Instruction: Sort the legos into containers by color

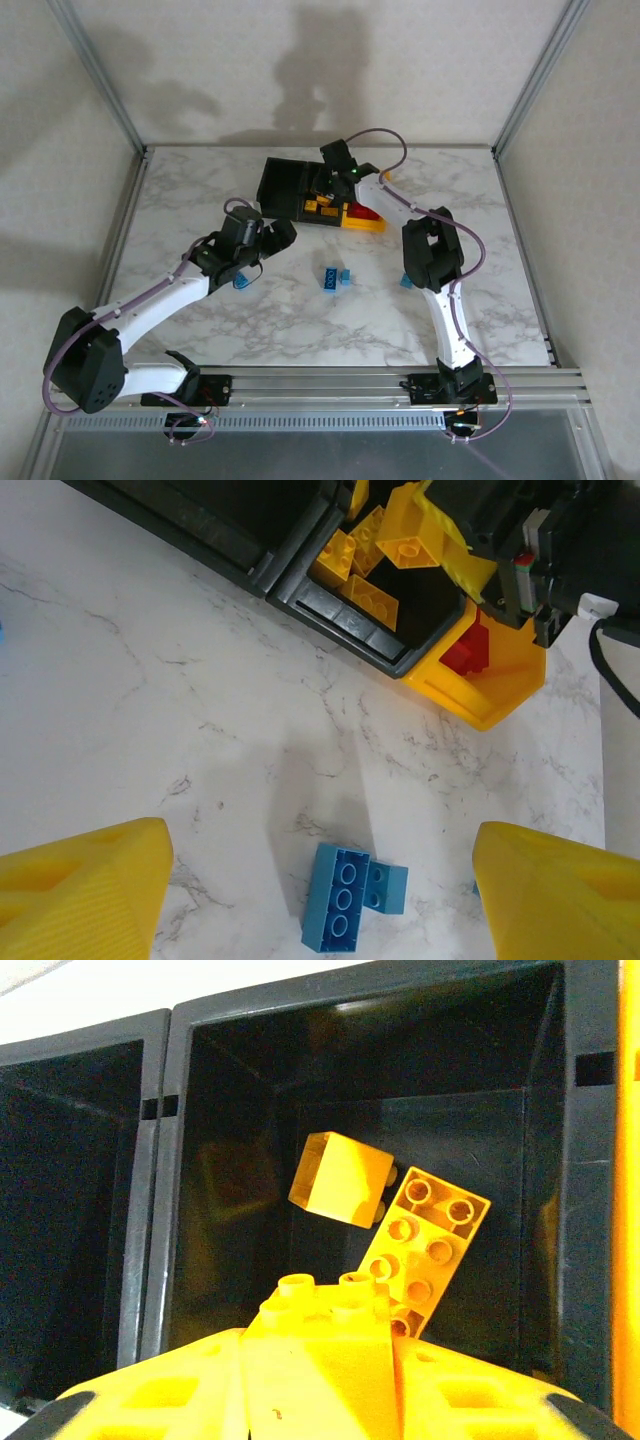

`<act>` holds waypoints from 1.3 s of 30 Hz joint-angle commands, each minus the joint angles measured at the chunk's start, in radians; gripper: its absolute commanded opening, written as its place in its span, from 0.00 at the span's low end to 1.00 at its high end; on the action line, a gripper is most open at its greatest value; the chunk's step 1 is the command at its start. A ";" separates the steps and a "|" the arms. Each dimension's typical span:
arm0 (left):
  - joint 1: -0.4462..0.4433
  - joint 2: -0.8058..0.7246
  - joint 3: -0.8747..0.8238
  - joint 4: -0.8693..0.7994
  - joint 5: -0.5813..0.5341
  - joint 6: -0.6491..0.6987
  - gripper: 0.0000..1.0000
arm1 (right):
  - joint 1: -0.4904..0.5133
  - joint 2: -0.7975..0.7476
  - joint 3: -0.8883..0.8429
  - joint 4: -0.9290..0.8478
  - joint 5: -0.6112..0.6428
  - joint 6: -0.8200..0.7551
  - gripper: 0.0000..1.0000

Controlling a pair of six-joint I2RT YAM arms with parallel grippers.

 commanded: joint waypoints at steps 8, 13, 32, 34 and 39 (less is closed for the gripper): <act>0.009 -0.019 -0.005 -0.020 -0.020 -0.017 0.79 | 0.004 -0.007 0.053 -0.054 0.016 -0.022 0.53; 0.008 -0.015 -0.012 -0.007 -0.010 -0.019 0.79 | 0.005 -0.106 -0.012 -0.038 0.038 -0.038 0.53; -0.180 0.191 0.085 0.116 0.212 0.095 0.82 | -0.055 -0.920 -0.897 -0.179 0.236 0.072 0.75; -0.197 0.205 0.087 0.131 0.243 0.105 0.82 | -0.085 -1.011 -0.970 -0.249 0.242 0.112 0.81; -0.242 0.239 0.084 0.186 0.307 0.130 0.84 | -0.204 -1.193 -1.122 -0.353 0.193 0.144 0.86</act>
